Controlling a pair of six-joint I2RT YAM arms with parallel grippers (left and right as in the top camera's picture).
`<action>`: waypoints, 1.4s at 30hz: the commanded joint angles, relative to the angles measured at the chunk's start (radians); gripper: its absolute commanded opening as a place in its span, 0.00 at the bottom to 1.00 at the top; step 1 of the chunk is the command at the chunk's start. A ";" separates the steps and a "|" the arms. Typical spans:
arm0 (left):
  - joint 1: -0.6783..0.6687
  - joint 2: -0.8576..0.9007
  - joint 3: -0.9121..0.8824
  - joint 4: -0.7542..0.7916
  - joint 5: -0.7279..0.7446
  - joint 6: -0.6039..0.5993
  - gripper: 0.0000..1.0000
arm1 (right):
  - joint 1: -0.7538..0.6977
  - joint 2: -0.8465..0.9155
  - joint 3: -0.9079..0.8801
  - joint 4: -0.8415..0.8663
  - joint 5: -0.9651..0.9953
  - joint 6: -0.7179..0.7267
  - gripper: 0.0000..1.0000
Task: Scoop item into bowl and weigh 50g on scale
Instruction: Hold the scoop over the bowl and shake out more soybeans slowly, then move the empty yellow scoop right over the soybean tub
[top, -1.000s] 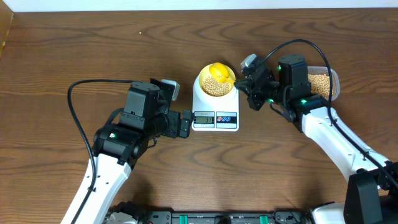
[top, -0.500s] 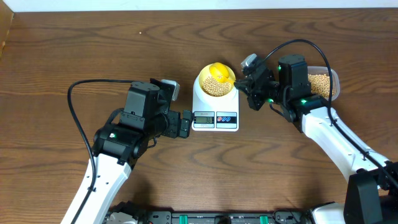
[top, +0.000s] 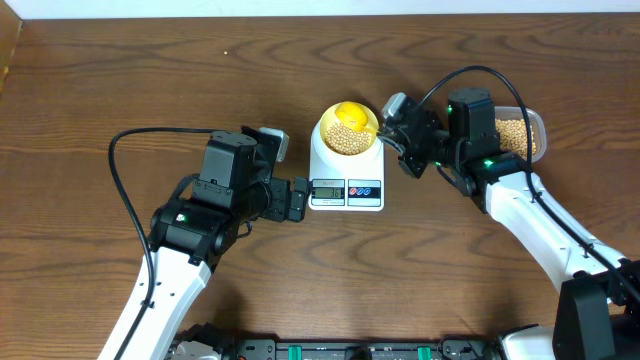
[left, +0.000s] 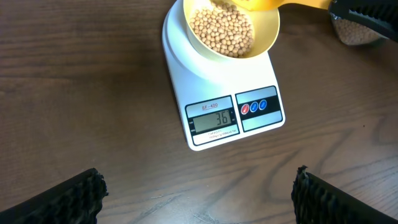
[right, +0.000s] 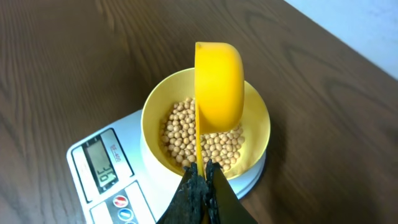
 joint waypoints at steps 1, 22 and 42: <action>-0.001 -0.004 -0.003 0.000 -0.007 0.016 0.98 | 0.005 0.001 -0.002 0.015 0.001 -0.081 0.01; -0.002 -0.004 -0.003 0.000 -0.007 0.016 0.98 | -0.012 -0.023 -0.001 -0.020 0.002 0.568 0.01; -0.001 -0.004 -0.003 0.000 -0.007 0.016 0.98 | -0.433 -0.343 -0.001 -0.155 0.348 0.704 0.01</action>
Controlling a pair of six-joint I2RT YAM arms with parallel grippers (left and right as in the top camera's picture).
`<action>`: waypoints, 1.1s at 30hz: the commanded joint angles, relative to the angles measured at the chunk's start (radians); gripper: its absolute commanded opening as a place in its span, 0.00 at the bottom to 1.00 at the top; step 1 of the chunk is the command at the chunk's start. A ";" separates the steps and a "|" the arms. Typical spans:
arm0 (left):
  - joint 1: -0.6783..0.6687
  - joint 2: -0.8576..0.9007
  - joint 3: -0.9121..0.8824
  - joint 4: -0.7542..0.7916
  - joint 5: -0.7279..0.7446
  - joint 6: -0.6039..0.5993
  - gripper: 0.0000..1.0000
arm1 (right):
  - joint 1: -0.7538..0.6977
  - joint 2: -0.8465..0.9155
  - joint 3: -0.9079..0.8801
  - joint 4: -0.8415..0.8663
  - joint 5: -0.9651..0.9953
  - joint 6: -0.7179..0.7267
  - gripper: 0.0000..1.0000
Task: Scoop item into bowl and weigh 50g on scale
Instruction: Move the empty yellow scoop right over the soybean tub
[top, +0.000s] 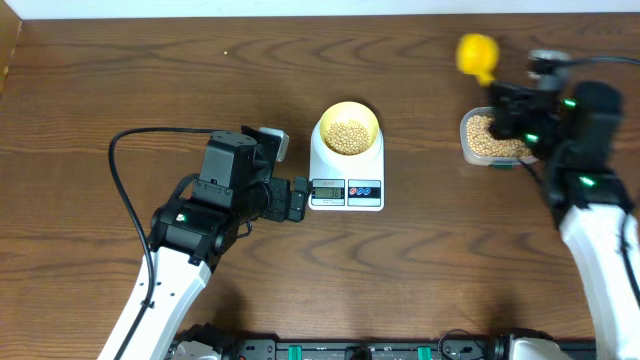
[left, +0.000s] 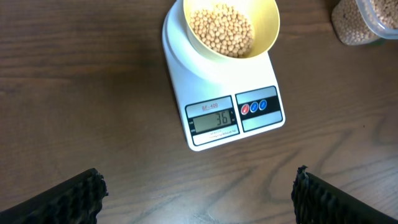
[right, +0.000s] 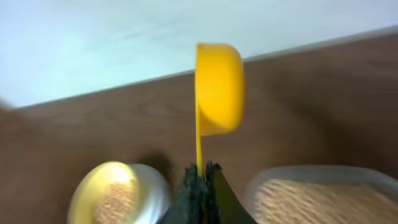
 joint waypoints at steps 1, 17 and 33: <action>-0.001 -0.004 -0.003 0.001 -0.007 0.016 0.98 | -0.061 -0.059 0.000 -0.124 0.193 -0.050 0.01; -0.001 -0.004 -0.003 0.001 -0.007 0.016 0.98 | -0.087 -0.010 0.000 -0.423 0.492 -0.093 0.01; -0.001 -0.004 -0.003 0.001 -0.007 0.016 0.98 | -0.086 0.107 0.000 -0.337 0.365 -0.093 0.01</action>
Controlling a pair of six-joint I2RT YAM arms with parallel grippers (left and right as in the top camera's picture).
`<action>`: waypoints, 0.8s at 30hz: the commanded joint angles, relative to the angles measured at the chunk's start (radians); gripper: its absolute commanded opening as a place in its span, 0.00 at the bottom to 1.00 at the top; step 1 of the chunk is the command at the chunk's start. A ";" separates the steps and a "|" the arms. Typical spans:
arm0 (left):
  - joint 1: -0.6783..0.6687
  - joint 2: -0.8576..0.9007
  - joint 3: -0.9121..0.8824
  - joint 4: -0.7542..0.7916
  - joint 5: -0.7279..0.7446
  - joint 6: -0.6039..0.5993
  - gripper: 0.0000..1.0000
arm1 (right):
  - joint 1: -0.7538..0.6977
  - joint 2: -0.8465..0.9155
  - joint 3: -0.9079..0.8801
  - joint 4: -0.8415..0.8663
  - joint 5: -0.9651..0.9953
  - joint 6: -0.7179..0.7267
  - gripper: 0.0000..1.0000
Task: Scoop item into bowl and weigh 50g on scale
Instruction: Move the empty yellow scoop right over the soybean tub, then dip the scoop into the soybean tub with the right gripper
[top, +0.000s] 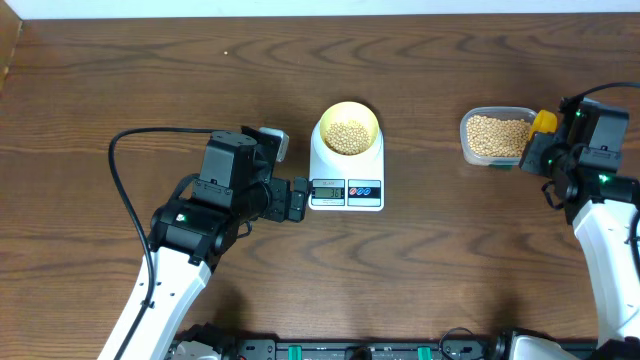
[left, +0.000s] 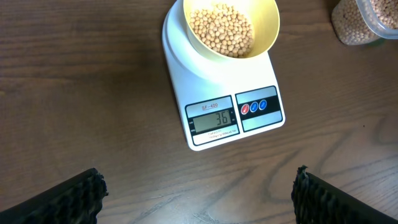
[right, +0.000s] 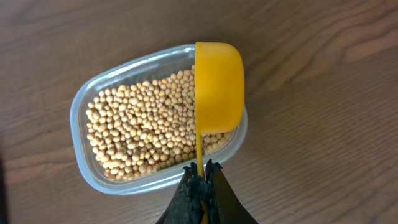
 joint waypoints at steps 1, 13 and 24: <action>-0.001 -0.004 -0.003 0.000 -0.006 0.016 0.98 | -0.001 0.050 0.001 0.004 -0.042 -0.014 0.01; -0.001 -0.004 -0.003 0.000 -0.006 0.016 0.98 | 0.012 0.174 0.001 0.037 -0.158 0.042 0.01; -0.002 -0.004 -0.003 0.000 -0.006 0.016 0.98 | 0.011 0.185 0.001 0.047 -0.407 0.039 0.01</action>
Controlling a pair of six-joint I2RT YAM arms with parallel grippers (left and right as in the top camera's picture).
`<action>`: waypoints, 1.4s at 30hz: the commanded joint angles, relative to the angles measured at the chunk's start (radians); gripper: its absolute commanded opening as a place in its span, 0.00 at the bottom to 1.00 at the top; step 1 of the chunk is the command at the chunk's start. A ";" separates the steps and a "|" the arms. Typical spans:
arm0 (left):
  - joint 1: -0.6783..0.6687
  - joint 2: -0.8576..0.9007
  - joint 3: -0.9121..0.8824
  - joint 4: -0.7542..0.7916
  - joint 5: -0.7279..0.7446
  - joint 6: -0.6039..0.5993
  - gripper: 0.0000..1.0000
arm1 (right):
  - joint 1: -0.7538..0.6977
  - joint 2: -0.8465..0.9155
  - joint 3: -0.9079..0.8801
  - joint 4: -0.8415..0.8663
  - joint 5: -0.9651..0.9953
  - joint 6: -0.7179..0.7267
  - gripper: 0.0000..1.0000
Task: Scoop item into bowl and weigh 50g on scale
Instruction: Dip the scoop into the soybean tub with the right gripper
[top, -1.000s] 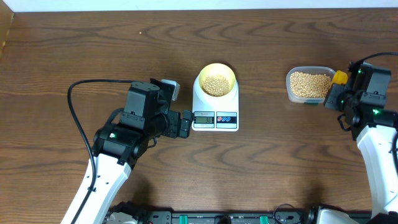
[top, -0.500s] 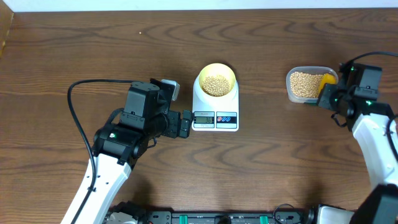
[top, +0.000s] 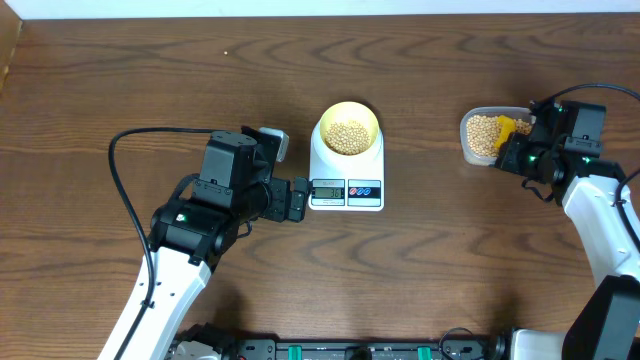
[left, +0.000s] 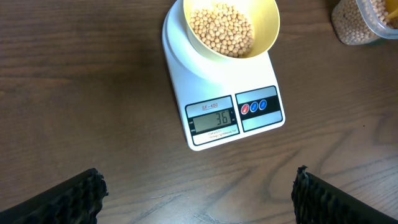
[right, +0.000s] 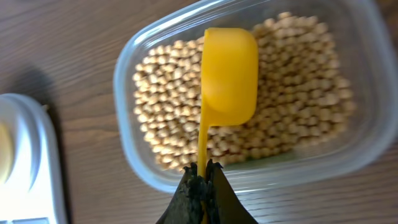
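A yellow bowl (top: 347, 128) (left: 231, 28) of soybeans stands on the white scale (top: 346, 180) (left: 224, 99), whose display (left: 214, 119) reads 36. My right gripper (top: 529, 152) (right: 201, 177) is shut on the handle of the yellow scoop (top: 513, 126) (right: 228, 76), which lies on its side over the soybeans in the clear tub (top: 491, 136) (right: 249, 99). My left gripper (top: 297, 198) (left: 198, 196) stands open just left of the scale, with only table between its fingers.
The tub's corner (left: 360, 22) shows at the top right of the left wrist view. A black cable (top: 125, 150) loops over the table to the left of the left arm. Brown wooden table (top: 120, 80) all round.
My right gripper has shifted left, so the scoop now lies across the middle of the tub rather than over its right edge. The left arm and the scale reading have not changed.
My right gripper held the scoop tipped over the bowl on the scale, which read 36. Then it held the scoop high, beside the tub. Then the scoop was over the tub's right end, and now over its middle. The reading has stayed 36.
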 joint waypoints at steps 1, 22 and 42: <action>-0.001 -0.004 -0.003 0.000 -0.007 0.016 0.98 | 0.006 0.008 0.001 -0.006 -0.138 0.010 0.01; -0.001 -0.004 -0.003 0.000 -0.007 0.016 0.98 | -0.025 0.008 0.001 -0.011 -0.182 0.281 0.01; -0.001 -0.004 -0.003 0.000 -0.007 0.016 0.98 | -0.137 0.008 0.000 -0.033 -0.325 0.281 0.01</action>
